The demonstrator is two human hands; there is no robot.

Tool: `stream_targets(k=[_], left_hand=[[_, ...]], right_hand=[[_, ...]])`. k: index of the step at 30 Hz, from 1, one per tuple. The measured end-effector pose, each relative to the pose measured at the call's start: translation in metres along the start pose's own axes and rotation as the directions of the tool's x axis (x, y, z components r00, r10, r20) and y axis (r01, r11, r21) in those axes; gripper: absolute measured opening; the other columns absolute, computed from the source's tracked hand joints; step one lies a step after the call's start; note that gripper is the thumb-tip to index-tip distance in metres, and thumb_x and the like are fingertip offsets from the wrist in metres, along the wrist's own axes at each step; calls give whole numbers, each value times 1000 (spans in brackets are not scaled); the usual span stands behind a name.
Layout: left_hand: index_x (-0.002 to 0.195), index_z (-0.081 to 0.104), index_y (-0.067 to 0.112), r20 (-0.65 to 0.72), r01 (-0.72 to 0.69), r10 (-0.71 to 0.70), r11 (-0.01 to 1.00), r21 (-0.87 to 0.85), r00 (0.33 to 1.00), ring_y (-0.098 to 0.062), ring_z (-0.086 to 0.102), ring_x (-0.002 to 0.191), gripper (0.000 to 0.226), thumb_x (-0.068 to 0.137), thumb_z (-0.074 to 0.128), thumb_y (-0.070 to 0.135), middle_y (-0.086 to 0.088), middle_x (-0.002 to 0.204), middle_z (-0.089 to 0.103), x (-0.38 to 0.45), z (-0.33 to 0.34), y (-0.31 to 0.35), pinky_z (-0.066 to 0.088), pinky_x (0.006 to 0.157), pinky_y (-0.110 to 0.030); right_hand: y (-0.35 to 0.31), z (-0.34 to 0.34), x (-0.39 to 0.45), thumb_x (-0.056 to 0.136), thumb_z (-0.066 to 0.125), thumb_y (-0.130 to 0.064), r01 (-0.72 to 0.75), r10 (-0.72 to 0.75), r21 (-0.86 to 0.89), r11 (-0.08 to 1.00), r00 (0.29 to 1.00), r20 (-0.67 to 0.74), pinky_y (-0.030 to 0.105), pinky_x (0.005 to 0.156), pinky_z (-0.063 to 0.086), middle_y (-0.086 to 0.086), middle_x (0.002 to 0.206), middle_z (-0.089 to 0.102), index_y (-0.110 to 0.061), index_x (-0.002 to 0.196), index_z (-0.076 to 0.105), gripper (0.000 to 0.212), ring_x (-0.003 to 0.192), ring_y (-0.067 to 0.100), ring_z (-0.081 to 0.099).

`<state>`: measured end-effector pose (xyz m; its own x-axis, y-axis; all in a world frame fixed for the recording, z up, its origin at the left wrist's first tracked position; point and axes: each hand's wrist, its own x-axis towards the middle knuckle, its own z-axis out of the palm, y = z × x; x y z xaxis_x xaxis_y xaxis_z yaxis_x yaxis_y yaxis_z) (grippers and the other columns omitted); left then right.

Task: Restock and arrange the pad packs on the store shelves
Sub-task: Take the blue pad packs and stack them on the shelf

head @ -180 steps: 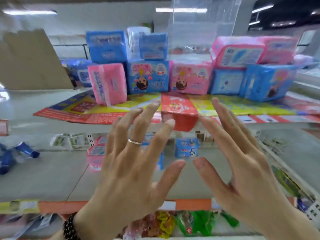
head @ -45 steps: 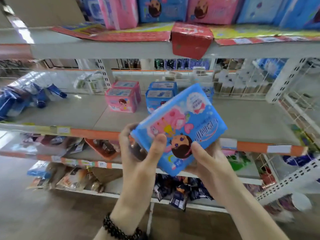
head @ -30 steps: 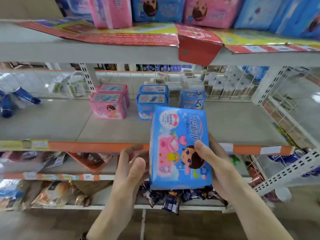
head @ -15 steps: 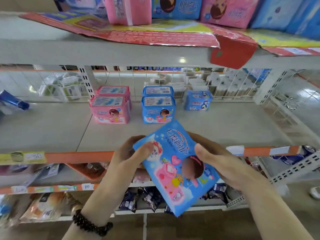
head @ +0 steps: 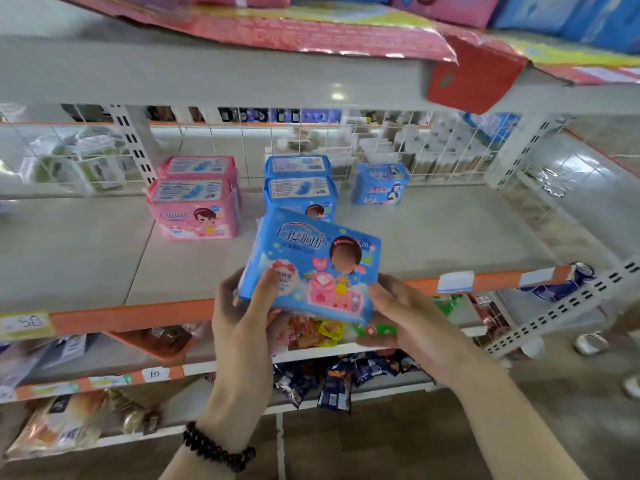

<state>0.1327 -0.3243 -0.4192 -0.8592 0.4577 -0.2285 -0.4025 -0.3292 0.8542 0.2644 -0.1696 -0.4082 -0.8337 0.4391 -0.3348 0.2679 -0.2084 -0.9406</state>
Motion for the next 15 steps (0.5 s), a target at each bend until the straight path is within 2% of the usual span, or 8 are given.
stream_targets(k=[2, 4, 5, 7, 9, 11, 15], left_hand=[[111, 56, 18, 13, 23, -23, 1000, -7, 1000, -24, 72, 98, 57, 64, 82, 39, -7, 106, 73, 0, 3, -8, 59, 74, -33], [104, 55, 17, 41, 46, -46, 999, -8, 998, -23, 73, 95, 46, 69, 80, 33, -3, 98, 75, 0, 7, -13, 61, 74, -33], [101, 55, 17, 56, 44, -44, 999, 2, 997, -21, 73, 93, 51, 64, 85, 35, -2, 96, 76, -1, 9, -15, 61, 72, -30], [96, 54, 14, 82, 24, -27, 999, 40, 996, -15, 74, 87, 76, 43, 96, 49, -1, 91, 76, -3, 15, -16, 59, 67, -23], [95, 54, 10, 70, 15, -19, 998, 61, 997, -13, 74, 85, 92, 29, 95, 60, 0, 89, 77, -7, 22, -19, 58, 66, -20], [95, 55, 9, 48, 22, -26, 997, 80, 999, -13, 75, 87, 96, 26, 95, 63, -1, 91, 77, -11, 29, -25, 59, 67, -21], [98, 58, 9, -11, 28, -27, 991, 132, 1000, -15, 74, 92, 99, 25, 93, 68, -2, 96, 78, -18, 46, -37, 59, 69, -22]], right_hand=[[4, -4, 5, 74, 72, -49, 31, -29, 22, 999, 995, -100, 40, 85, 59, 5, 112, 73, -22, 131, 58, 65, 104, 18, 70], [7, -14, 9, 77, 70, -42, 58, -51, 45, 997, 988, -147, 39, 83, 59, 10, 113, 72, -22, 131, 60, 58, 106, 20, 70], [8, -20, 10, 77, 71, -43, 64, -57, 42, 997, 987, -148, 39, 83, 59, 10, 113, 72, -22, 132, 59, 60, 106, 21, 70], [8, -32, 11, 74, 74, -46, 67, -62, 31, 997, 989, -137, 41, 86, 58, 8, 112, 73, -23, 133, 59, 66, 107, 22, 70], [7, -45, 11, 74, 73, -44, 69, -65, 21, 997, 989, -131, 43, 90, 57, 4, 110, 75, -25, 131, 60, 61, 107, 21, 70], [4, -57, 11, 78, 73, -41, 78, -76, 18, 997, 991, -113, 42, 91, 57, 1, 108, 75, -25, 129, 62, 55, 105, 18, 70], [-1, -83, 11, 75, 73, -42, 71, -71, -2, 997, 993, -96, 36, 87, 59, 3, 108, 76, -24, 129, 62, 57, 101, 17, 72]])
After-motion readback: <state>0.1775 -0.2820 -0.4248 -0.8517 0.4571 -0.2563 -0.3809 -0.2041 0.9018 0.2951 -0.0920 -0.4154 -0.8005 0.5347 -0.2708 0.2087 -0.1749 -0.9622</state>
